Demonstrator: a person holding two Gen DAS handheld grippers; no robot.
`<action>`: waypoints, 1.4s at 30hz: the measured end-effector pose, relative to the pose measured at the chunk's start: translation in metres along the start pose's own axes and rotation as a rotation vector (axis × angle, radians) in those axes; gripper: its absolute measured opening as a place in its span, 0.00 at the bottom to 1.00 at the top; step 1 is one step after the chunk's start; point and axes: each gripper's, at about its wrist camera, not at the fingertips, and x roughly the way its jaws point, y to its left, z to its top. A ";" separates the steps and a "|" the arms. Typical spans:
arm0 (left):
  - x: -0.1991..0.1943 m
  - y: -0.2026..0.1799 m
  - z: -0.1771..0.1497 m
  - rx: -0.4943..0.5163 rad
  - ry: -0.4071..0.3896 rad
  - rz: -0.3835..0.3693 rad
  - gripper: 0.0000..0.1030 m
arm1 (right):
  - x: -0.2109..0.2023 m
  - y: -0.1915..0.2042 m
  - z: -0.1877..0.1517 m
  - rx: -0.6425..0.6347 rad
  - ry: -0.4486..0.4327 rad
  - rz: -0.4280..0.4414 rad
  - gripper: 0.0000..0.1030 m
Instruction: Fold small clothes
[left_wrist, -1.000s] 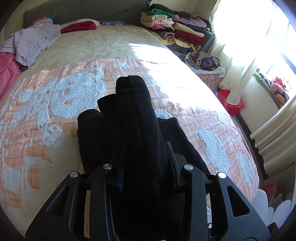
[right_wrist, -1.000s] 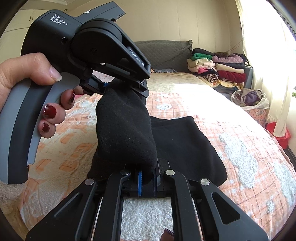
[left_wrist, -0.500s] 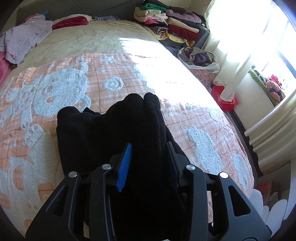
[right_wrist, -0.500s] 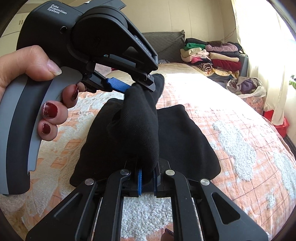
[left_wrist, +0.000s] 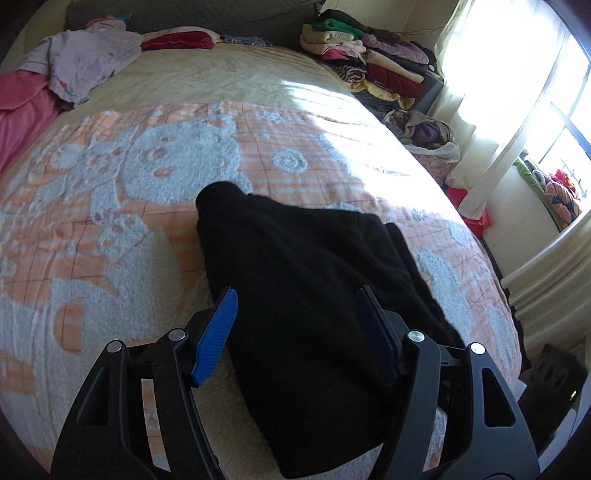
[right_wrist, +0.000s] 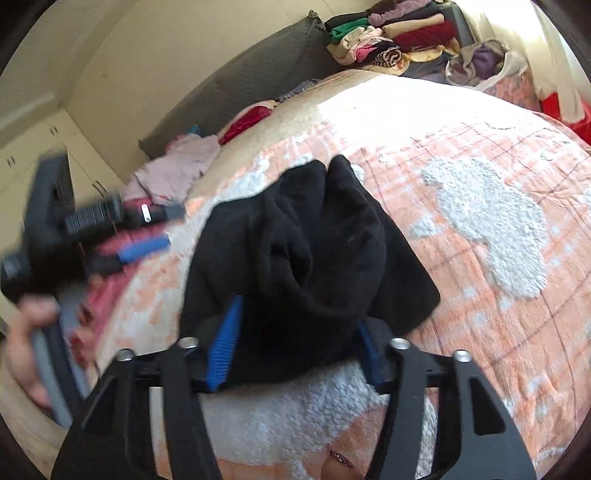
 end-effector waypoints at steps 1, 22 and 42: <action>0.003 0.002 -0.007 0.003 0.010 0.006 0.57 | 0.004 -0.001 0.006 0.013 0.019 0.020 0.65; 0.018 -0.021 -0.044 0.078 0.073 0.032 0.59 | 0.052 -0.026 0.038 -0.172 0.095 -0.164 0.33; 0.006 -0.017 -0.056 0.089 0.067 0.006 0.62 | 0.000 -0.008 0.009 -0.190 -0.027 -0.351 0.83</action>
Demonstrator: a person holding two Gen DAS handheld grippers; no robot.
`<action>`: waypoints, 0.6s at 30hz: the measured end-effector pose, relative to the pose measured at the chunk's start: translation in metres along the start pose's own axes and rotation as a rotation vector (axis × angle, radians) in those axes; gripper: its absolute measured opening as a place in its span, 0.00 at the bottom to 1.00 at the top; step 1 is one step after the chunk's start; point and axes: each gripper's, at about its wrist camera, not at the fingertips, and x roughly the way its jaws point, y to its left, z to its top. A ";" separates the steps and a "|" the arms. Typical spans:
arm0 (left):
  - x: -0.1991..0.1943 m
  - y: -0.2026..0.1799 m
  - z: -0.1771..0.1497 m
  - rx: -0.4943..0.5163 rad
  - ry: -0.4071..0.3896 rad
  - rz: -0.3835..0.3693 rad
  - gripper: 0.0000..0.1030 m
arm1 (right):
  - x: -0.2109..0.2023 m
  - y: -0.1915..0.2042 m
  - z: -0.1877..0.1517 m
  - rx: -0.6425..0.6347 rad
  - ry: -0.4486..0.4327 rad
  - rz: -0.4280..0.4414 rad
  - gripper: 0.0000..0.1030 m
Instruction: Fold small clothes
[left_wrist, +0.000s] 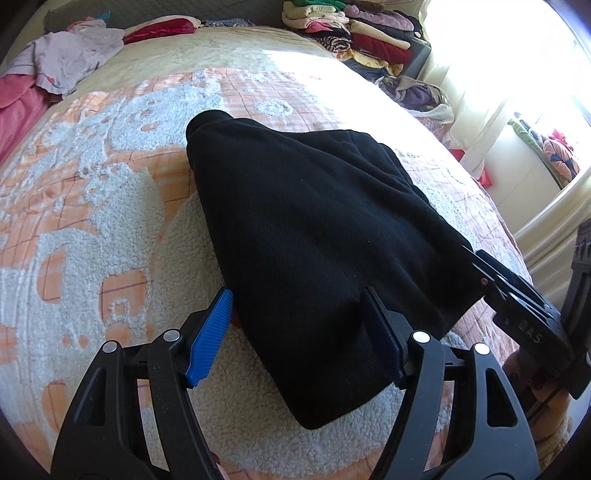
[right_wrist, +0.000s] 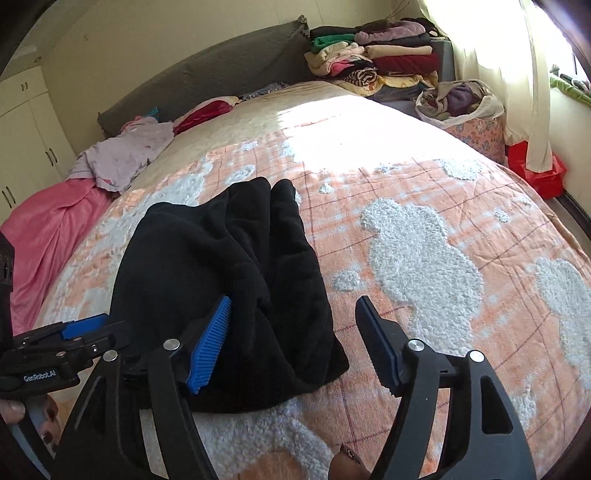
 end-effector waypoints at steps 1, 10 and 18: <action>-0.003 0.000 -0.001 0.002 -0.007 -0.001 0.65 | -0.007 0.001 -0.001 -0.006 -0.018 -0.004 0.86; -0.051 0.001 -0.012 0.009 -0.108 0.004 0.91 | -0.069 0.020 -0.011 -0.085 -0.152 -0.009 0.96; -0.093 0.014 -0.029 0.000 -0.180 0.041 0.91 | -0.109 0.040 -0.025 -0.105 -0.222 -0.012 0.96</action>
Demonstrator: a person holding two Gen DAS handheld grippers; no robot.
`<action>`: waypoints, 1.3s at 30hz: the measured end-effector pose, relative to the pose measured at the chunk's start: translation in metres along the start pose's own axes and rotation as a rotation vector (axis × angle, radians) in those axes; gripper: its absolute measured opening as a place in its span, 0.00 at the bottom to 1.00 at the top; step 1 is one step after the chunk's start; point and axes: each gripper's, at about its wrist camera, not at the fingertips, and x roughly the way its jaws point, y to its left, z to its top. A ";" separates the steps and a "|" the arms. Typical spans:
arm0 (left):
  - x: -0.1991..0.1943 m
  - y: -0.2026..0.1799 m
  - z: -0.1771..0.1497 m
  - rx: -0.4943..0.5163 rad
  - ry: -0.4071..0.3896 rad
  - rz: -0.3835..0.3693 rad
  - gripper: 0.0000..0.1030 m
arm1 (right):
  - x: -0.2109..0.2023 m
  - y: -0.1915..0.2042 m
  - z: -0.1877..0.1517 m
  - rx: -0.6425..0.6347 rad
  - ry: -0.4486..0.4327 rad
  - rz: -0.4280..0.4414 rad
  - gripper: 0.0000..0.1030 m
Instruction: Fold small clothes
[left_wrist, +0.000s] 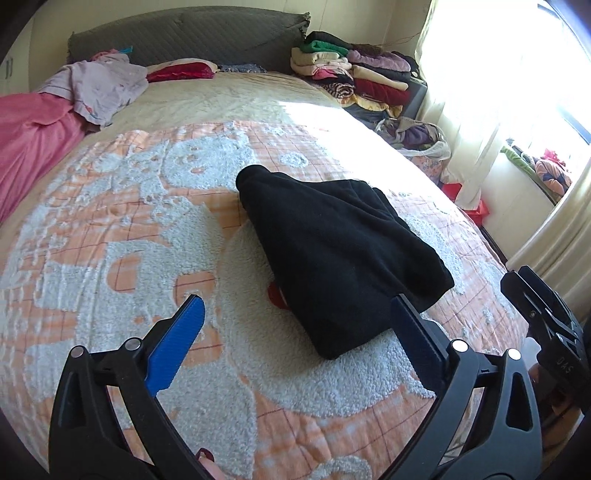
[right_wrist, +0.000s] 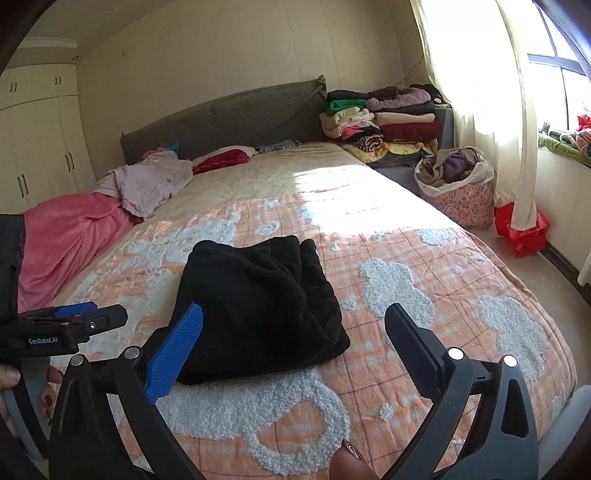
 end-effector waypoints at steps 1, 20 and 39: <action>-0.005 0.002 -0.003 0.000 -0.003 0.002 0.91 | -0.004 0.002 -0.001 -0.007 -0.004 -0.007 0.96; -0.026 0.044 -0.070 -0.018 0.042 0.061 0.91 | -0.013 0.036 -0.068 -0.057 0.139 -0.115 0.96; -0.026 0.040 -0.081 -0.021 0.065 0.118 0.91 | -0.011 0.039 -0.078 -0.060 0.171 -0.098 0.96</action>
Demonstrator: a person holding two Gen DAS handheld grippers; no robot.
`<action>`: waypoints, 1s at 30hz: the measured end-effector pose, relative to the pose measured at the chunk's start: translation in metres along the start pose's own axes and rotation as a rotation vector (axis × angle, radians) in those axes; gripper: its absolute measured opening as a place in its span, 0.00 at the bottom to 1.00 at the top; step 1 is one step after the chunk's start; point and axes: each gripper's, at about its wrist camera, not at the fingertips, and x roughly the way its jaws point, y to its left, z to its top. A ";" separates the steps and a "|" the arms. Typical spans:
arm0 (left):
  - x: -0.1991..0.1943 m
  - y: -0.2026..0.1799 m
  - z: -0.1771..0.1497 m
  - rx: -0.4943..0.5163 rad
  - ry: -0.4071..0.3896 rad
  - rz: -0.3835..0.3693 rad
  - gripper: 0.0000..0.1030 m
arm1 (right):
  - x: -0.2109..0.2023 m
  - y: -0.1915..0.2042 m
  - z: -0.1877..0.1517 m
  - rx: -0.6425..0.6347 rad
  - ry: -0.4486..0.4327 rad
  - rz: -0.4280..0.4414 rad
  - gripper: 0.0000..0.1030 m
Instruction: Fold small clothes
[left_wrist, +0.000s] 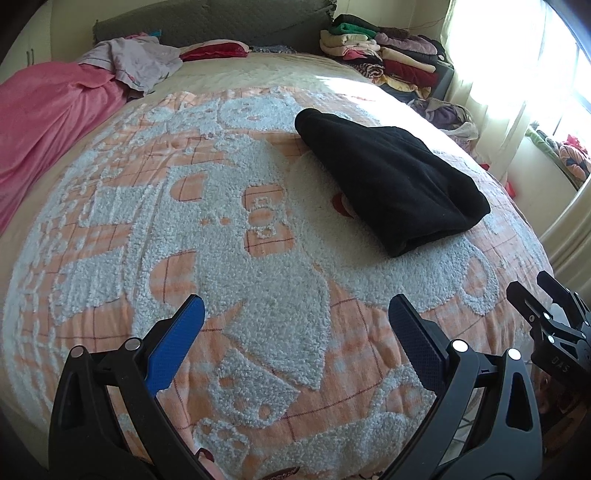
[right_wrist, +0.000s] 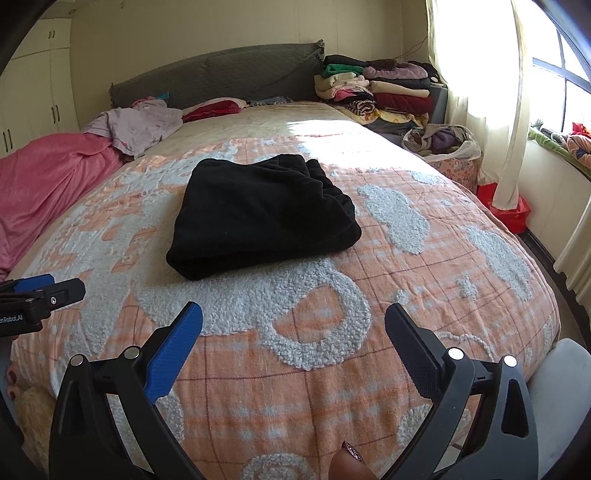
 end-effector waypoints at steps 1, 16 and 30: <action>0.000 -0.001 0.000 0.000 -0.001 0.002 0.91 | 0.000 0.000 0.000 0.001 0.001 0.000 0.96; -0.003 -0.005 0.001 -0.010 -0.001 0.016 0.91 | -0.001 -0.001 0.000 0.014 0.014 0.029 0.96; -0.004 -0.006 0.000 -0.002 0.003 0.041 0.91 | -0.001 -0.001 0.000 0.012 0.014 0.031 0.96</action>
